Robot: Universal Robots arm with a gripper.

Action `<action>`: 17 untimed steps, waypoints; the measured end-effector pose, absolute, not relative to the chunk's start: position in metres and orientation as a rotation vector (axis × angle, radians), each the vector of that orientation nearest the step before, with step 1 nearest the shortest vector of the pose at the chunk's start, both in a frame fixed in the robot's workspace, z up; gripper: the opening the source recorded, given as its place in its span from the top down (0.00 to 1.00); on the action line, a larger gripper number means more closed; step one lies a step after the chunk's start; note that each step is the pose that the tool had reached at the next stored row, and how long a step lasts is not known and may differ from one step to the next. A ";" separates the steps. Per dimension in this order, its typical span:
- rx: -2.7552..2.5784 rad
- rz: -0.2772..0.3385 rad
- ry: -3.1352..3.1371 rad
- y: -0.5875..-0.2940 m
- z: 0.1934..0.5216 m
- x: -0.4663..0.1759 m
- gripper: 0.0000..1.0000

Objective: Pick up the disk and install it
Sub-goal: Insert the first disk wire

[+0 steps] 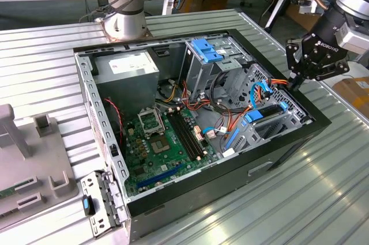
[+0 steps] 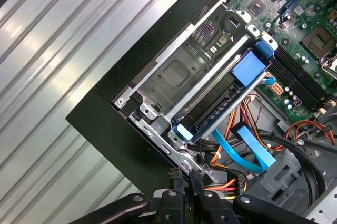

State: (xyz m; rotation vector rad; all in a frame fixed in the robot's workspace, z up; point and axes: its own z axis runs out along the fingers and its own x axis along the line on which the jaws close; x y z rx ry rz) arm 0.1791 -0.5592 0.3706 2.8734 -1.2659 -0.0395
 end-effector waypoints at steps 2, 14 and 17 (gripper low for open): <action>2.875 -0.034 -1.267 -0.561 0.370 0.171 0.83; 2.889 0.020 -1.273 -0.563 0.370 0.124 0.83; 2.872 0.021 -1.311 -0.563 0.370 0.123 0.83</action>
